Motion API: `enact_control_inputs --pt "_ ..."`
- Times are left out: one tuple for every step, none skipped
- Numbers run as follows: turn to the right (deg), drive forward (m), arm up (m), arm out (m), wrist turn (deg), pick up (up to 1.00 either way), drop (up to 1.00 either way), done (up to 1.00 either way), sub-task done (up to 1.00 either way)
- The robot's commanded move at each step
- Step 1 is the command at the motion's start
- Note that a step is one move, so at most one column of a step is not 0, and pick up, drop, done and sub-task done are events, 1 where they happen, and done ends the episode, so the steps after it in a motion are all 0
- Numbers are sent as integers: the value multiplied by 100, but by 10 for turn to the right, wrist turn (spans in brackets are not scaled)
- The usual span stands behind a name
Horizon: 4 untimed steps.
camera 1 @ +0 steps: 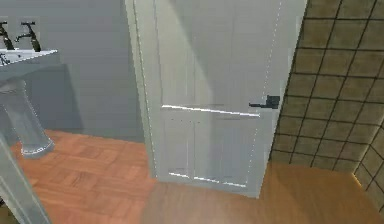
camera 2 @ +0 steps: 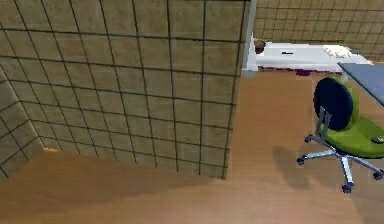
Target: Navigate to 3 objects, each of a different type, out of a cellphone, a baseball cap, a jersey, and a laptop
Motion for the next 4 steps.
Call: enact_control_inputs --pt "0 70 0 0 0 0 0 0 0" --pt "-450 0 0 0 0 0 0 0 0" --pt "-210 0 0 0 0 0 0 0 0" --pt "0 15 0 0 0 0 0 0 0"
